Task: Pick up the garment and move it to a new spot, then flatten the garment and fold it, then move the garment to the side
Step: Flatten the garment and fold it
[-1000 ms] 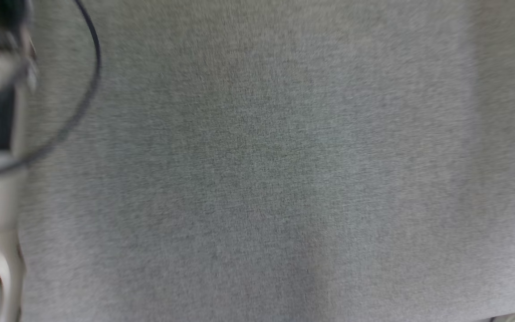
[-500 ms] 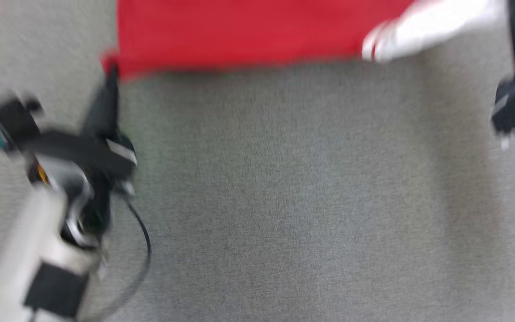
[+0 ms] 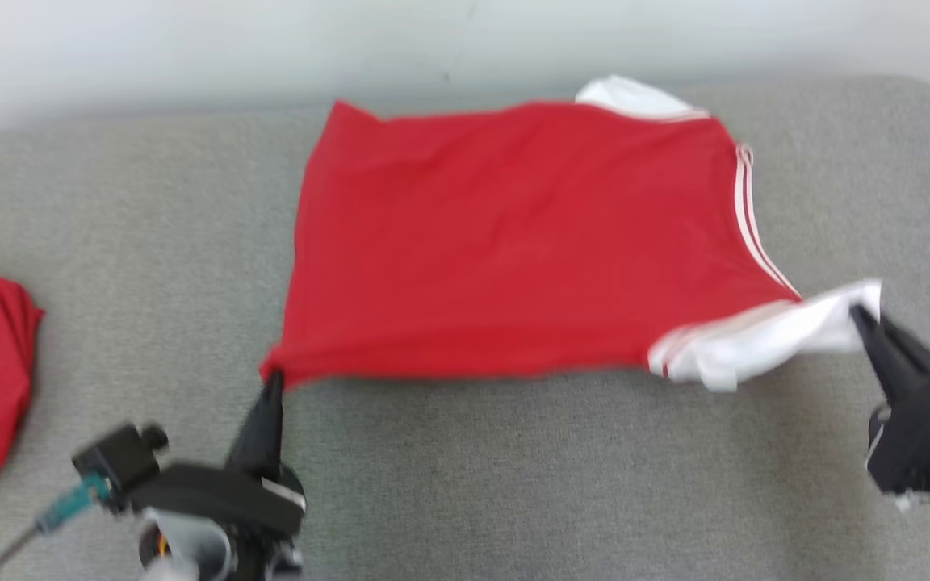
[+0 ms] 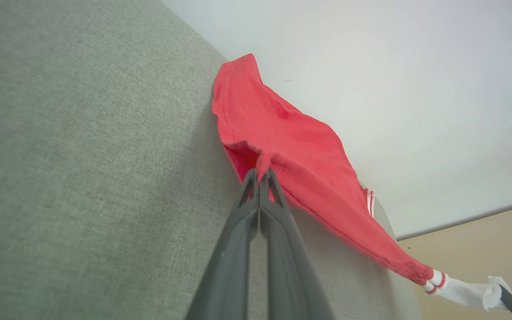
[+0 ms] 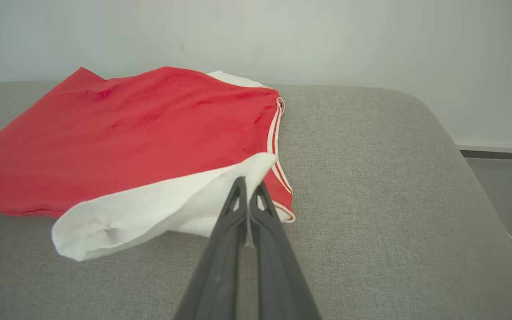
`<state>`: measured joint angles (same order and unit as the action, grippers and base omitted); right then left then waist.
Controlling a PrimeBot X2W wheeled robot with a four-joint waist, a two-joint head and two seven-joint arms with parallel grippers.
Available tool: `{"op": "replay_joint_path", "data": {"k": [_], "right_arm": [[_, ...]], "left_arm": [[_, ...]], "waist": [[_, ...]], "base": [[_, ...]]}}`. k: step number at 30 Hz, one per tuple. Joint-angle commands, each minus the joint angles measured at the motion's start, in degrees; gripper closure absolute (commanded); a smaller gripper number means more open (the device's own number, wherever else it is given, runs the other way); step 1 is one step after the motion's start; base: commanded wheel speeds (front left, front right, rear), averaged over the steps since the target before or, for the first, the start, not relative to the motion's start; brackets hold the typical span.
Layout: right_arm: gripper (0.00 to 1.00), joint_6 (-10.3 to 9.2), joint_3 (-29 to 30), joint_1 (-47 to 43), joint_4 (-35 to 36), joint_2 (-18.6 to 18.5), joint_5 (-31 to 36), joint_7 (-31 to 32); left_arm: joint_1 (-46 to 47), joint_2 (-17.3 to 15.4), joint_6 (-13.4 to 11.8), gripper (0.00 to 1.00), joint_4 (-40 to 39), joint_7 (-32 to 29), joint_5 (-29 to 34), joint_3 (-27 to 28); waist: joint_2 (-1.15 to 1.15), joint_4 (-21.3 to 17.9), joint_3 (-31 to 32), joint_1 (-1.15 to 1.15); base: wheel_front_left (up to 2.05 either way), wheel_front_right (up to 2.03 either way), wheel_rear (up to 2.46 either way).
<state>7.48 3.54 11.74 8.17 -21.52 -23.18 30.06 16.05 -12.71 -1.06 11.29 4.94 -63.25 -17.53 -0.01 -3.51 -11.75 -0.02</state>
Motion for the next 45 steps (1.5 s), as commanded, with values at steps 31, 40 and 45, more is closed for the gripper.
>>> {"op": "replay_joint_path", "data": {"k": [31,40,45], "right_arm": [[1.00,0.03,11.3,-27.0,16.7,9.4,2.2,33.3],[1.00,0.03,12.3,-27.0,18.8,10.8,2.9,34.2],[1.00,0.03,11.0,-25.9,17.9,9.9,2.5,32.0]], "left_arm": [[-18.9,-10.5,-12.1,1.00,-9.4,-12.6,9.8,-11.6],[-20.4,-11.3,-13.3,1.00,-13.1,-14.3,8.6,-11.5],[-19.3,-11.5,-13.3,1.00,-14.2,-13.6,9.0,-10.9]], "waist": [[0.01,0.5,6.1,0.02],[0.01,0.4,6.1,0.02],[0.01,0.3,6.0,0.02]], "base": [[0.00,0.00,0.00],[0.00,0.00,0.00],[0.00,0.00,0.00]]}}
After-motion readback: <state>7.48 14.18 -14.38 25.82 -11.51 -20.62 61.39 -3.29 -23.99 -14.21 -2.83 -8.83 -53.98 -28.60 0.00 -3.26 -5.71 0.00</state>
